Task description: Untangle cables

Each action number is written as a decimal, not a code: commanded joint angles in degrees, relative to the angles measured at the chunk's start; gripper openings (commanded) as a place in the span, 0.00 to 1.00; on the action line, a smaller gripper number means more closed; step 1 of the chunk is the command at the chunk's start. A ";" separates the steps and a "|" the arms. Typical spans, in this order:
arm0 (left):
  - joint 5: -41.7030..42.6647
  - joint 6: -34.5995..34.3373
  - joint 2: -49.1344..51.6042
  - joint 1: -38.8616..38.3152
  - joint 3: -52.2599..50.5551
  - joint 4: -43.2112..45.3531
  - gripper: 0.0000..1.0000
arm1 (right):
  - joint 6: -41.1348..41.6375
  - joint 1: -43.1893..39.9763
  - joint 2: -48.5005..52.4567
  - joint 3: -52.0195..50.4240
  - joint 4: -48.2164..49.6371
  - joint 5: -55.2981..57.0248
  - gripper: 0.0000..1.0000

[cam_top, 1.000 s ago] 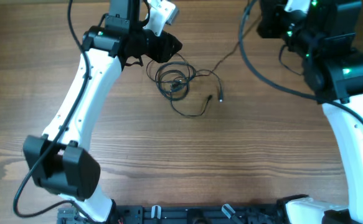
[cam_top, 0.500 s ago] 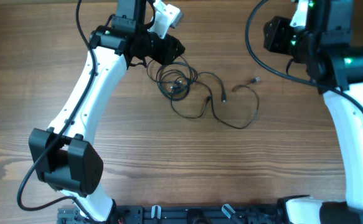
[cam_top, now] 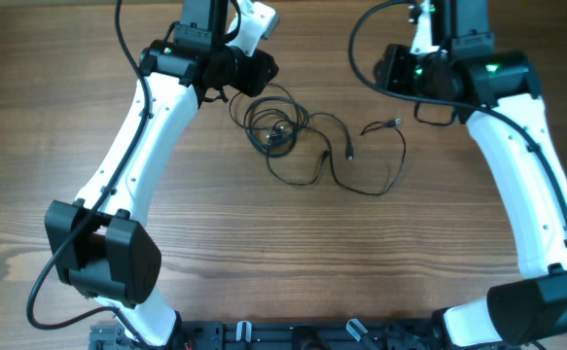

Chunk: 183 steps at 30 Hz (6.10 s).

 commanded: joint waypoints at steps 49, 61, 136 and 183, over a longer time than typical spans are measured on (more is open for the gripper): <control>23.23 8.26 -7.93 16.37 0.79 -3.91 0.46 | 16.13 15.13 21.07 -1.64 10.86 6.82 0.54; 23.23 8.24 -7.93 16.35 0.79 -3.37 0.48 | 30.34 19.61 25.83 -1.64 10.47 14.69 0.54; 23.23 8.24 -7.93 16.35 0.79 -2.99 0.49 | 27.63 16.48 24.09 -0.31 20.28 16.61 0.04; 30.82 8.26 -7.91 16.31 0.79 -4.02 0.54 | 5.44 12.57 -6.51 -0.22 19.80 21.59 0.04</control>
